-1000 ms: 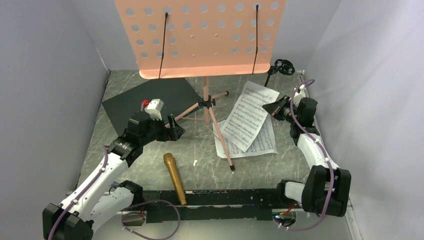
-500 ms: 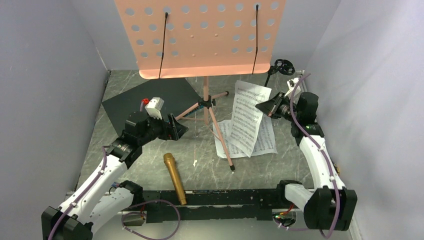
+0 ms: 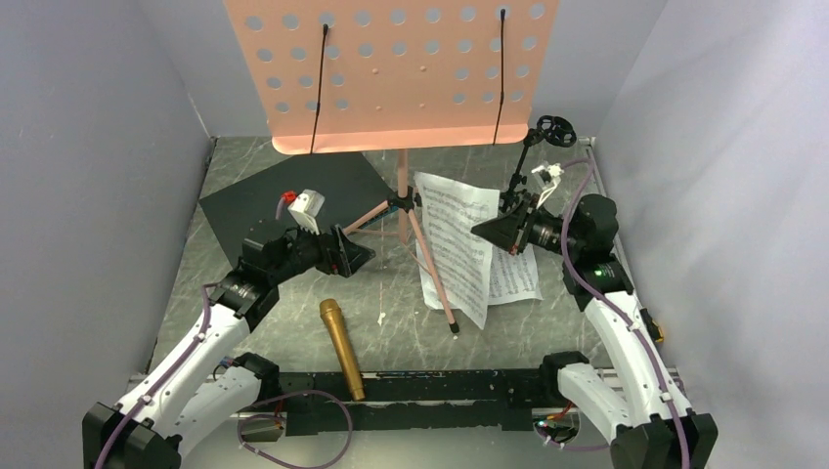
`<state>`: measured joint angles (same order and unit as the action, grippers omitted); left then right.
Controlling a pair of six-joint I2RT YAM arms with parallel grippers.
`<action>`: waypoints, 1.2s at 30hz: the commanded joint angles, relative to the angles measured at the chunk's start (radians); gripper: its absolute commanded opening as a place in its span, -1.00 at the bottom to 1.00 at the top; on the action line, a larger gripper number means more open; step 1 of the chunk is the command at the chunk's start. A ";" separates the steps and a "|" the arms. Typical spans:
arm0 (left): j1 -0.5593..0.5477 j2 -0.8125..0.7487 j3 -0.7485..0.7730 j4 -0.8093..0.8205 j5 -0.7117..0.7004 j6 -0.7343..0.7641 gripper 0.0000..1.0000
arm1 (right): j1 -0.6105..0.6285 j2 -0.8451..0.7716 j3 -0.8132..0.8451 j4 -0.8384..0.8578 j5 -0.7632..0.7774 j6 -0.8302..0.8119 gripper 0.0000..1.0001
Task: Set up the instrument practice props
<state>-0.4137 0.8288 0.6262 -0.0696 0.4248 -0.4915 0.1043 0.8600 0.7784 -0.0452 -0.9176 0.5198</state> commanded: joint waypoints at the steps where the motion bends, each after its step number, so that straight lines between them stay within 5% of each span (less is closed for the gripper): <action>1: 0.003 -0.027 0.010 0.062 0.047 -0.004 0.87 | 0.079 -0.019 0.006 0.136 -0.102 -0.018 -1.00; 10: 0.003 -0.125 -0.012 0.054 0.028 -0.001 0.87 | 0.250 -0.018 0.057 0.233 -0.211 -0.073 -1.00; 20: 0.002 -0.280 -0.079 0.165 0.089 0.061 0.87 | 0.319 -0.003 0.208 0.130 -0.218 -0.181 -1.00; 30: 0.002 -0.359 -0.128 0.358 0.211 0.172 0.87 | 0.344 0.030 0.211 0.392 -0.292 0.021 -1.00; 36: 0.003 -0.315 -0.085 0.368 0.211 0.254 0.87 | 0.393 0.045 0.235 0.400 -0.294 0.018 -1.00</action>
<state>-0.4137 0.4824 0.5068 0.2359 0.5972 -0.3187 0.4713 0.9047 0.9695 0.2726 -1.1820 0.5190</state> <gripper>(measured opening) 0.934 0.010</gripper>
